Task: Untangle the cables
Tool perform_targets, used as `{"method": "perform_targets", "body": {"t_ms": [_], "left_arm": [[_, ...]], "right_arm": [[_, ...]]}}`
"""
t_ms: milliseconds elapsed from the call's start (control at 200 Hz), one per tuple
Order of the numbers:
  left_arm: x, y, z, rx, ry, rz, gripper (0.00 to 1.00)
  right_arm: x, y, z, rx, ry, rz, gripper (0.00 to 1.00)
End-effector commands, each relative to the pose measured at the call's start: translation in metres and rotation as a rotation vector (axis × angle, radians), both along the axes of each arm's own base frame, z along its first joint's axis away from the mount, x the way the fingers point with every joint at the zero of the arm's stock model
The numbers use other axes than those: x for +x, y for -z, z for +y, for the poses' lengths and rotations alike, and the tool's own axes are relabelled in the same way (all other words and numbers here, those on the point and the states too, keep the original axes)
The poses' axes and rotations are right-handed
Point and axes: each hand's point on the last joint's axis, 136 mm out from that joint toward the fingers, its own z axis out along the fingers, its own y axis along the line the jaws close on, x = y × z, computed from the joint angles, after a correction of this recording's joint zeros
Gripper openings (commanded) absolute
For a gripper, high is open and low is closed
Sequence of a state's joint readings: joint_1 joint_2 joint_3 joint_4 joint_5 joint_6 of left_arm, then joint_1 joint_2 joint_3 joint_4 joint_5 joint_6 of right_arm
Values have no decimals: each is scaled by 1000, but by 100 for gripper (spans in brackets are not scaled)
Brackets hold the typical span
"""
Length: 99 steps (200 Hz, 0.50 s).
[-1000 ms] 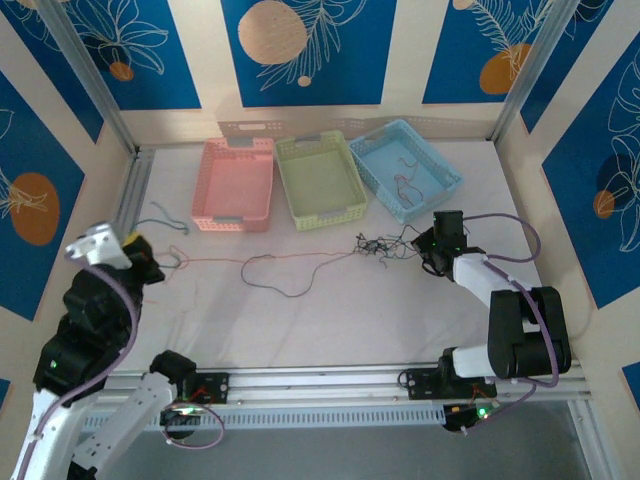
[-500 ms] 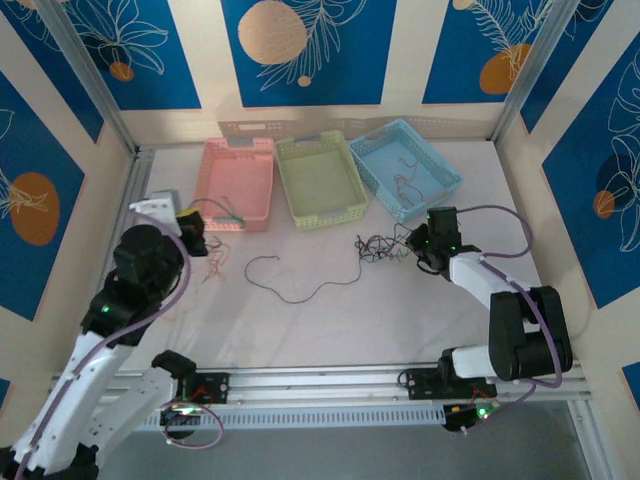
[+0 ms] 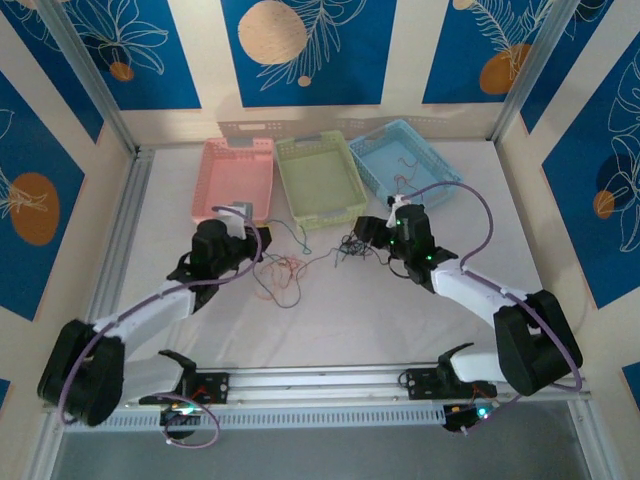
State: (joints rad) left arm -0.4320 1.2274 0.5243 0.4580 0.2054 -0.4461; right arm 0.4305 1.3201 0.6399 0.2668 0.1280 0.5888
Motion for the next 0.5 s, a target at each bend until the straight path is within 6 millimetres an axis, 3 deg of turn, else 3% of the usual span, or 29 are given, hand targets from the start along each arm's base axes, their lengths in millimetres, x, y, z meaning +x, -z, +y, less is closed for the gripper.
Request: {"method": "perform_targets", "body": {"t_ms": [0,180,325,420,490], "left_arm": [[6,-29,-11,-121,46,-144,0],[9,-11,-9,-154,28,-147,0],[12,-11,-3,-157,-11,-144,0],[13,-4,0,-148,-32,-117,0],[13,-3,0,-150,-30,-115,0]], "right_arm": [[-3,-19,35,4,-175,-106,64],[-18,-17,74,16,-382,-135,65],[-59,-33,115,80,-676,-194,56],[-80,-43,124,52,-753,-341,56],[-92,-35,133,24,-812,-397,54]]}}
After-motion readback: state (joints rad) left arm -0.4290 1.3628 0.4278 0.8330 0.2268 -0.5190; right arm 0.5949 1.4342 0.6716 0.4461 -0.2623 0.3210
